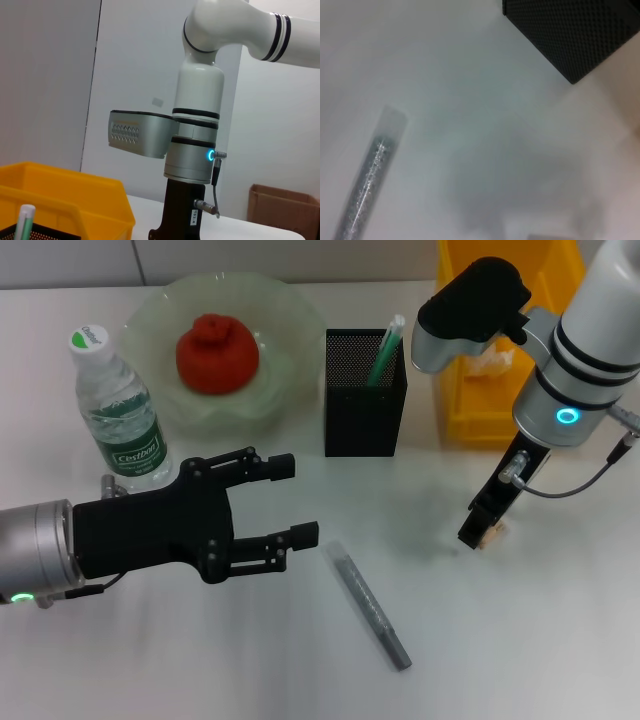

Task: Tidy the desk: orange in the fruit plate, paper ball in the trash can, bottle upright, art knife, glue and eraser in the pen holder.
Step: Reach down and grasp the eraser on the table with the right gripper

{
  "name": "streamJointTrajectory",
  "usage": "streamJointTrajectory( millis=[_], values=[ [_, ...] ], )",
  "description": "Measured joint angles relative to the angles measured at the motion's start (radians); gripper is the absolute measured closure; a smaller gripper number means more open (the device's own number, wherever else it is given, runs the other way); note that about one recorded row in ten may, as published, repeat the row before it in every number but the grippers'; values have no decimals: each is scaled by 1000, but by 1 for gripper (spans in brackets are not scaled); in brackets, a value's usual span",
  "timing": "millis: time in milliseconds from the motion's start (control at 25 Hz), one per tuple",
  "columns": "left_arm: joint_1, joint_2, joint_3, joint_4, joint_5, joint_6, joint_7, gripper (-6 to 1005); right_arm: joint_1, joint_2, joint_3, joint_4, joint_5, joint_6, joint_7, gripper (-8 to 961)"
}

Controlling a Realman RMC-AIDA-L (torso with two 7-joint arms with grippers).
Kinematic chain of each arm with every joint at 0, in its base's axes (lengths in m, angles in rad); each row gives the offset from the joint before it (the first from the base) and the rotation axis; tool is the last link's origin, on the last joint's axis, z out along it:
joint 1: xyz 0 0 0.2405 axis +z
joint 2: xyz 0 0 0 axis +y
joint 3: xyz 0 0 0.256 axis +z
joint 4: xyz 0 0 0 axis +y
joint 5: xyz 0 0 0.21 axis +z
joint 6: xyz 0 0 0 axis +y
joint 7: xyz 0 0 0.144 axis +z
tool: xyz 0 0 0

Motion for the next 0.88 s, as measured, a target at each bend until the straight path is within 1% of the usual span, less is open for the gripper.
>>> streamJointTrajectory(
  millis=[280, 360, 880],
  values=[
    [-1, -2, 0, 0, 0, -3, 0, 214, -3, 0, -1, 7, 0, 0, -2, 306],
    [-2, -2, 0, 0, 0, -4, 0, 214, -4, 0, -1, 7, 0, 0, -2, 411],
    [-1, -4, 0, -3, 1, -7, 0, 215, -6, 1, -7, 24, 0, 12, -3, 418]
  ],
)
